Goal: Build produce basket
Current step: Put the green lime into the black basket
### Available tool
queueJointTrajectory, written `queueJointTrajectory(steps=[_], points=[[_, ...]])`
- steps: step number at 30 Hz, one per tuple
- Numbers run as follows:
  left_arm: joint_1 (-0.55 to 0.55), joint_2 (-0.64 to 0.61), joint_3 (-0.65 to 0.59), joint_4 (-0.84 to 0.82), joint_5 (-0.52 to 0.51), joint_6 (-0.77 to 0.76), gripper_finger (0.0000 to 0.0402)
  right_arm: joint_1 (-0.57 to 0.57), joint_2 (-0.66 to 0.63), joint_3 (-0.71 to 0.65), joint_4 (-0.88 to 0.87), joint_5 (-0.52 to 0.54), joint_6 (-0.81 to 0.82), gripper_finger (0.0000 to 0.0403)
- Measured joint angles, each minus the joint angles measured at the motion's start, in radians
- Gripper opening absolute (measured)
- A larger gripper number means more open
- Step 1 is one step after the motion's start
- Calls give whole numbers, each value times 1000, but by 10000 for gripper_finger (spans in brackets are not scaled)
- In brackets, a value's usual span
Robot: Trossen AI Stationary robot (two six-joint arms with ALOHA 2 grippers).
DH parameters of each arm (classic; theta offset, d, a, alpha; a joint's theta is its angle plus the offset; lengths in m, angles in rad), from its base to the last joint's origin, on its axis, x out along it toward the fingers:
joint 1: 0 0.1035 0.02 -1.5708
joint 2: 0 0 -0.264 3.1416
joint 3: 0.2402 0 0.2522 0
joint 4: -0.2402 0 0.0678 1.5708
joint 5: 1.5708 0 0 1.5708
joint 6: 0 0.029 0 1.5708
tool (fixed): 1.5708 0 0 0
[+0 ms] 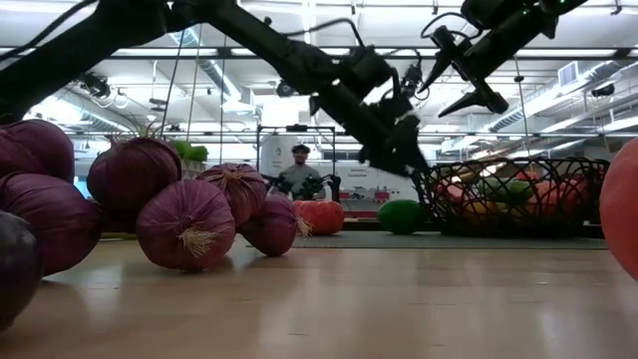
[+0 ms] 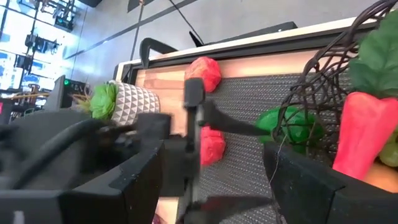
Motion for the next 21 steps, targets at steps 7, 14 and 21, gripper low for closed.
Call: queueJointTrajectory(steps=[7, 14, 21], points=[[-5, 38, -1, -1, 2, 8, 337, 19, -6, -1, 0, -10, -2, 272], [-16, 45, -3, -6, -3, 79, 337, 19, -6, -1, 0, -32, -7, 272], [-8, 37, -3, -18, -104, 162, 337, 19, -6, -1, 0, -40, -10, 272]])
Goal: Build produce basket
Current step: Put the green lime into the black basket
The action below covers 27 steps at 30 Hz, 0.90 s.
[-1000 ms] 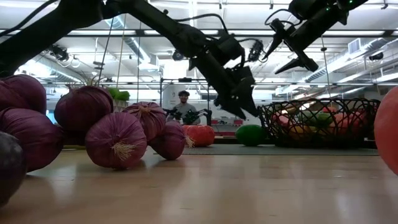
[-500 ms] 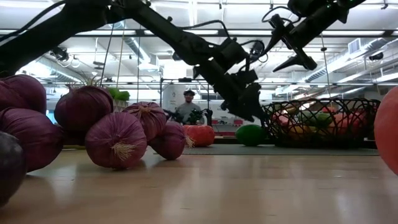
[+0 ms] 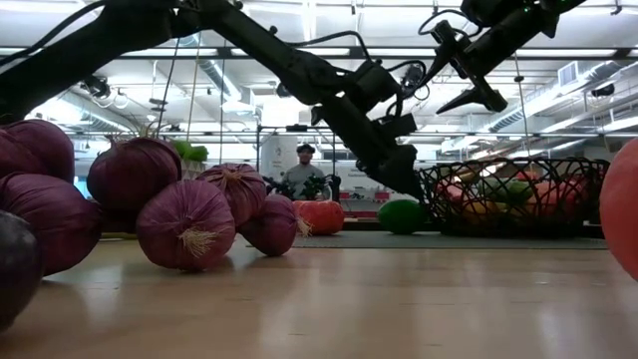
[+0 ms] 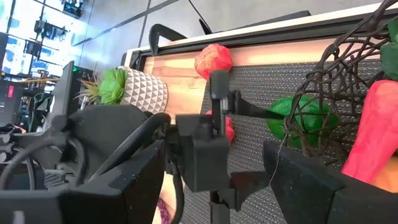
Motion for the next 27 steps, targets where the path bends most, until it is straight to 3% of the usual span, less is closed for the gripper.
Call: queueJointTrajectory(steps=[17, 27], points=[[71, 20, -1, -77, 0, -16, 337, 38, 0, 0, 1, -1, 28, 272], [58, 32, 3, -17, 46, -35, 337, 73, 0, 0, 1, -8, 38, 272]])
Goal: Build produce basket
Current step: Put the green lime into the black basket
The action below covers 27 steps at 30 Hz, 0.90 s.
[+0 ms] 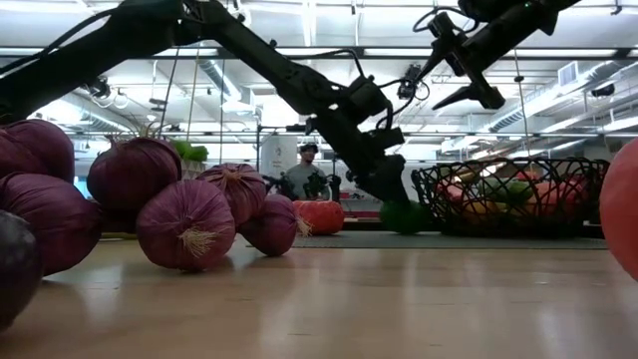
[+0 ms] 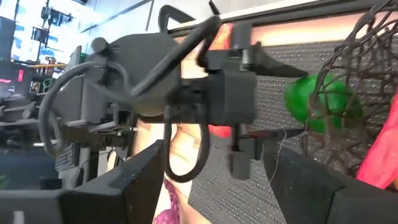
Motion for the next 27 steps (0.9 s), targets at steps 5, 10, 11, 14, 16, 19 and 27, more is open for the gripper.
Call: queueJointTrajectory(steps=[5, 10, 11, 14, 16, 19, 27], points=[[-13, 9, -2, 8, -4, 11, 337, 17, 0, 0, 1, -35, 24, 272], [-23, 27, -1, 23, -18, -14, 337, 38, -2, 0, 11, -36, 43, 272], [-25, 33, 0, 33, -16, -9, 337, 41, -2, 0, 16, -36, 44, 272], [-35, 36, 0, 25, -38, 5, 337, 51, -3, 1, 33, -36, 50, 272], [-45, 36, 0, 25, -56, 12, 337, 55, -4, 1, 38, -40, 52, 272], [-65, 36, -1, 26, -114, 10, 336, 66, -8, 1, 41, -43, 52, 272], [-110, 34, 1, -30, -138, 4, 271, 85, -36, 1, 42, -44, 52, 272]])
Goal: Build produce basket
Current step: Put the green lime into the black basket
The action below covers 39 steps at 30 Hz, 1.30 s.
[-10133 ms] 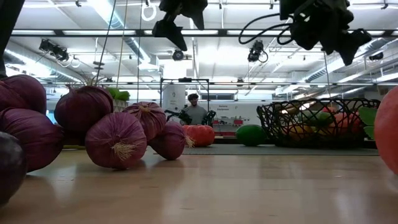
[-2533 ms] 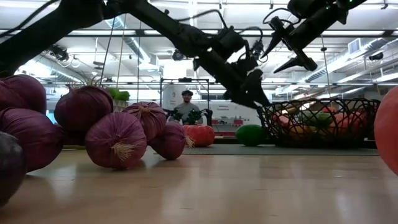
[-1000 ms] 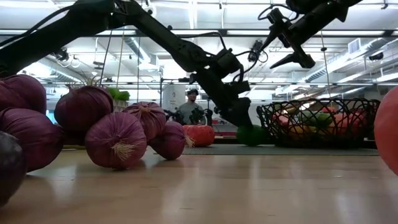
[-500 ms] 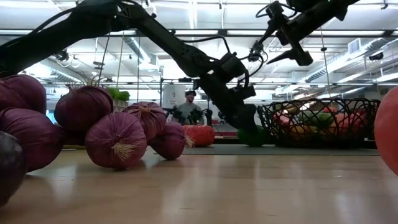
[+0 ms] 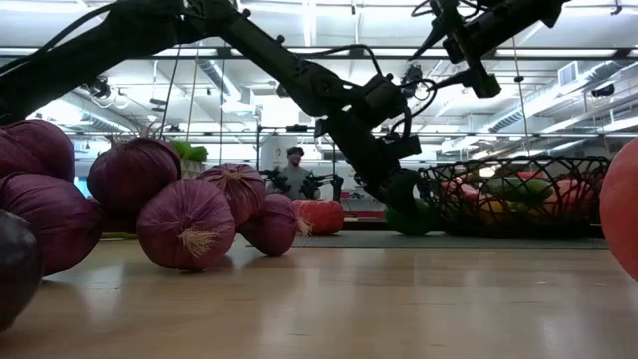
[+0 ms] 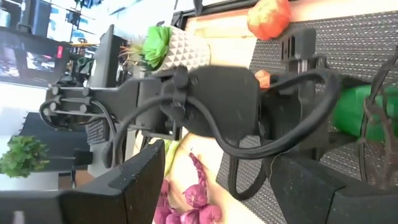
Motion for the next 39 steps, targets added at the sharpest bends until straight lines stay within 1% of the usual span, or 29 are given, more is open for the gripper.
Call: queueJointTrajectory(steps=[2, 3, 5, 9, 11, 13, 18, 20, 23, 29, 30, 35, 39], points=[[-9, -10, -1, -15, -23, 0, 253, 0, -19, 0, 0, 0, 0, 272], [-12, -16, -2, -31, -26, 0, 253, 0, -30, 0, 0, 0, 0, 272], [-14, -27, -3, -43, -38, 5, 253, -2, -54, 0, 0, 0, 0, 272], [-4, -59, -5, -151, -46, 40, 254, -11, -106, 0, 2, 9, 15, 272], [4, -79, -6, -197, -45, 78, 263, -18, -133, 0, 14, 22, 15, 272], [5, -100, -6, -236, -70, 87, 268, -23, -157, 0, 14, 43, 17, 272], [11, -162, -5, -349, -83, 40, 260, -40, -211, 0, 29, 88, 15, 272], [11, -190, -5, -352, -83, -6, 258, -49, -225, 0, 31, 99, 13, 272], [12, -244, -5, -324, -85, -47, 261, -63, -240, 0, 32, 113, -3, 272], [10, -316, -4, -216, -85, -165, 265, -72, -243, 0, 32, 114, -19, 272], [10, -326, -4, -184, -77, -192, 264, -72, -243, 0, 32, 114, -20, 272], [4, -340, -4, -29, 29, -365, 269, -73, -243, 0, 34, 115, -23, 272], [-17, -325, -3, 82, 38, -479, 270, -73, -243, 0, 48, 114, -21, 272]])
